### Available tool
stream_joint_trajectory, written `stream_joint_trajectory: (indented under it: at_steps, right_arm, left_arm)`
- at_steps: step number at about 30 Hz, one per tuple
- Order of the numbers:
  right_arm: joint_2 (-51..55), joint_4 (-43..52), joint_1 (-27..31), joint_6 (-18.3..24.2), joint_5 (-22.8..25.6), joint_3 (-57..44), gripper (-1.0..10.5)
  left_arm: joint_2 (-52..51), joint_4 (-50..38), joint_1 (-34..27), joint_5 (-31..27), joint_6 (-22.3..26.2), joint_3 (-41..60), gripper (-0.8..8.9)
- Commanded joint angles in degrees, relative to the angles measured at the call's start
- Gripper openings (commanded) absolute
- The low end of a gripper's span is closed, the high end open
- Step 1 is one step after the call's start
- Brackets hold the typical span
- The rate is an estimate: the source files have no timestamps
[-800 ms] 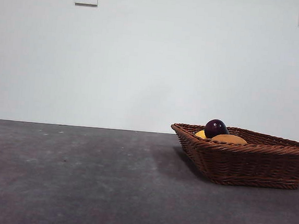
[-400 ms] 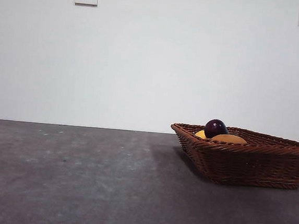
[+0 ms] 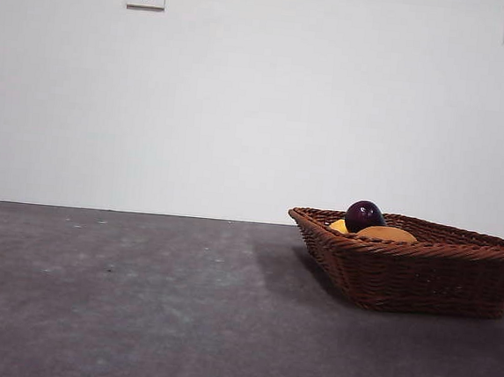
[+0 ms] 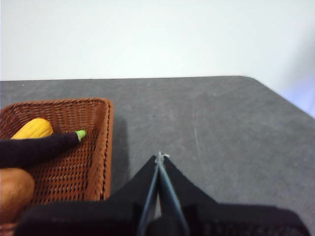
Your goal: Help me put the vegetables on the table into the basket
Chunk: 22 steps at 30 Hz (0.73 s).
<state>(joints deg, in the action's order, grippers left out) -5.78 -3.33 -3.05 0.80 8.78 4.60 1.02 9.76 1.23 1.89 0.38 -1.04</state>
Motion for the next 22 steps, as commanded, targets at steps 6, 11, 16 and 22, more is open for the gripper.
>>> stream_joint_trajectory:
  at_steps: [6,11,16,22]
  right_arm:
    - [5.33,-2.32,2.43,-8.26,-0.33,-3.80,0.0]
    - [5.33,-5.31,3.13,-8.15,-0.22,-3.80,0.0]
    - [5.33,-6.64,3.13,-8.13,-0.22,-3.80,0.0]
    - [5.33,-6.67,3.13,-7.80,0.02,-3.80,0.0]
  left_arm:
    - [-0.09,-0.31,-0.17,0.02,-0.35,0.61,-0.03]
    - [-0.09,-0.33,-0.17,0.02,-0.35,0.61,-0.03]
    - [-0.09,-0.33,-0.17,0.02,-0.35,0.61,-0.03]
    - [-0.09,-0.33,-0.17,0.02,-0.35,0.61,-0.03]
